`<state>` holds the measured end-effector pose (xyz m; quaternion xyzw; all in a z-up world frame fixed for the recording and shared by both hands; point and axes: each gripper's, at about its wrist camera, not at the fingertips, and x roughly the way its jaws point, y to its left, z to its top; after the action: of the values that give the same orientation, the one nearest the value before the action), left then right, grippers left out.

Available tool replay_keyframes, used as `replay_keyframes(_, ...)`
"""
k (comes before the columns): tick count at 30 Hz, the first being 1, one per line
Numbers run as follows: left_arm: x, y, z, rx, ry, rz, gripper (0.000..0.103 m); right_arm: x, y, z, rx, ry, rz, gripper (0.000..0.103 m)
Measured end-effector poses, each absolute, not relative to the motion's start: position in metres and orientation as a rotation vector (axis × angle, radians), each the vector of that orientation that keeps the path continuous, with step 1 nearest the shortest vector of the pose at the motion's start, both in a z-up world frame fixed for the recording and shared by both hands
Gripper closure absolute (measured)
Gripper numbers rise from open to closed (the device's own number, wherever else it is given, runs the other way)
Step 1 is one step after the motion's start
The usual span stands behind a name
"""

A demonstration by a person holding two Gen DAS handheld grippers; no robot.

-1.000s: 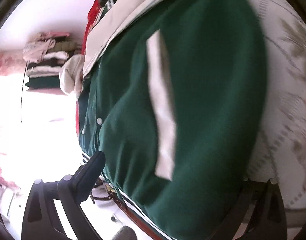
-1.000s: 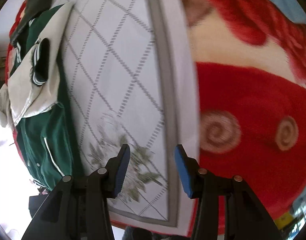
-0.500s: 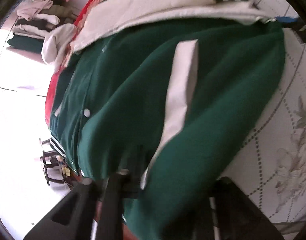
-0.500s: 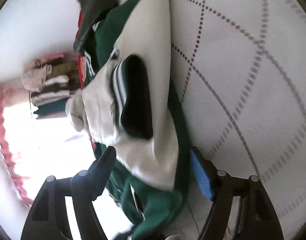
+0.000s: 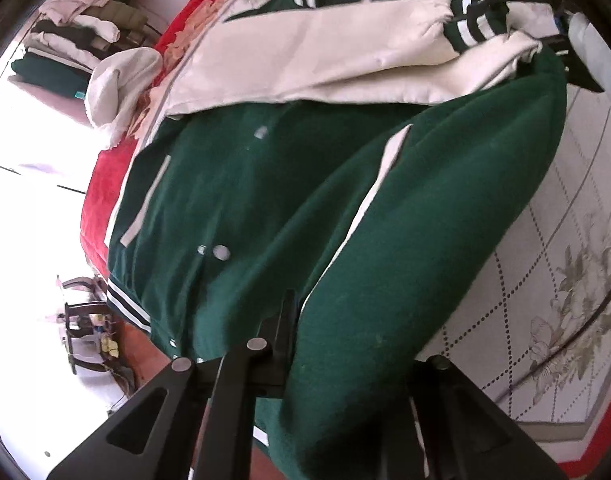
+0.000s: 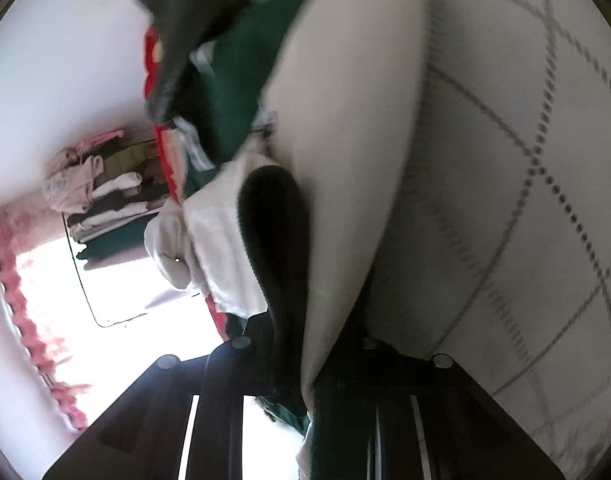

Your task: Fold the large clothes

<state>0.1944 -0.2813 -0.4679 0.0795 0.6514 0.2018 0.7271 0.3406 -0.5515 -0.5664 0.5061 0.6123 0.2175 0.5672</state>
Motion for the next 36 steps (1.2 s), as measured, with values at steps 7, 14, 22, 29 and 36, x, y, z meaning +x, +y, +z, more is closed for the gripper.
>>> replay_keyframes(7,0.193,-0.198,-0.412,-0.014,1.389,0.344,0.094,0.360,-0.486,-0.433,1.033,1.398,0.498,0.085)
replay_keyframes(14,0.196,-0.072,-0.396,-0.227,1.380,0.236,0.093,0.398,-0.345,-0.364,0.812,1.451,0.409,0.085)
replay_keyframes(22,0.199,0.073,-0.461,-0.419,1.442,0.224,0.081,0.455,-0.171,-0.416,0.573,1.594,0.248,0.083)
replay_keyframes(29,0.178,0.174,-0.524,-0.693,1.506,0.230,0.048,0.472,-0.136,-0.464,0.604,1.705,0.257,0.047)
replay_keyframes(36,0.145,0.197,-0.517,-0.830,1.457,0.338,0.026,0.445,-0.199,-0.434,0.658,1.608,0.392,0.035)
